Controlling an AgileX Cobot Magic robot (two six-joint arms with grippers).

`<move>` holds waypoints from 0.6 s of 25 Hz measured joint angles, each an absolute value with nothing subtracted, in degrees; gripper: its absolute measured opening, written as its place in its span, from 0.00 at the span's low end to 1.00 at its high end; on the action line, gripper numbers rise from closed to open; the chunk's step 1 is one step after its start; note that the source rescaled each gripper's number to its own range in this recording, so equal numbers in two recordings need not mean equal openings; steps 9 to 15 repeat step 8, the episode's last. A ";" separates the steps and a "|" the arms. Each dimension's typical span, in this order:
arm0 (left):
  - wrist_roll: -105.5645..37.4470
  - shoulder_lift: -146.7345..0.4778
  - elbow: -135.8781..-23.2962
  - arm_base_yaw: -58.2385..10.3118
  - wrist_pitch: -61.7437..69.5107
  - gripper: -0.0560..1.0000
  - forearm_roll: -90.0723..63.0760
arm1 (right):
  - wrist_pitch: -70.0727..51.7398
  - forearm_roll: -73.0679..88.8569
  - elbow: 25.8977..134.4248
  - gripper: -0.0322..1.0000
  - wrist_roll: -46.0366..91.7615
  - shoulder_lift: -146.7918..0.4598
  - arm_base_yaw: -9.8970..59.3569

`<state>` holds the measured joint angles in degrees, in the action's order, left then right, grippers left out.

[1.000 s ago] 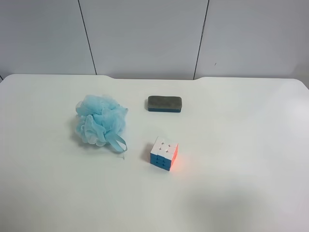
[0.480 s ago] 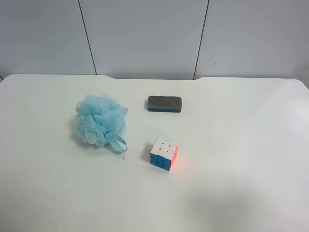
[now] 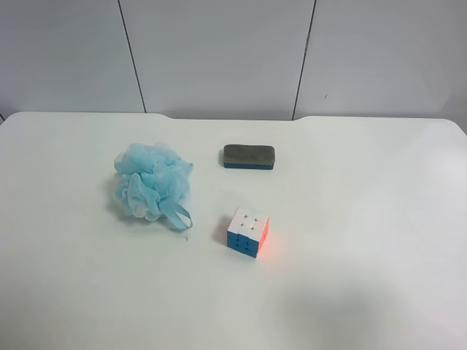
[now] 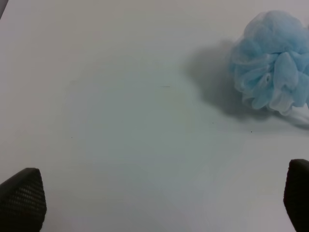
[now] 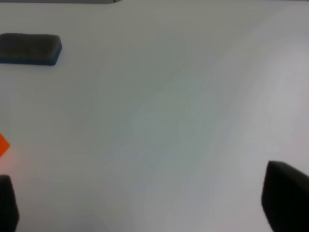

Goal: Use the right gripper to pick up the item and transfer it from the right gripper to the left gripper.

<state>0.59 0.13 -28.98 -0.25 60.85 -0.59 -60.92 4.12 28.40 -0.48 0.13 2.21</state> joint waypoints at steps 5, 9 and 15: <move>0.59 0.13 -28.98 -0.25 60.85 1.00 -0.59 | -60.92 4.12 28.40 1.00 -0.48 0.13 2.21; 0.59 0.13 -28.98 -0.25 60.85 1.00 -0.59 | -60.92 4.12 28.40 1.00 -0.48 0.13 2.21; 0.59 0.13 -28.98 -0.25 60.85 1.00 -0.59 | -60.92 4.12 28.40 1.00 -0.48 0.13 2.21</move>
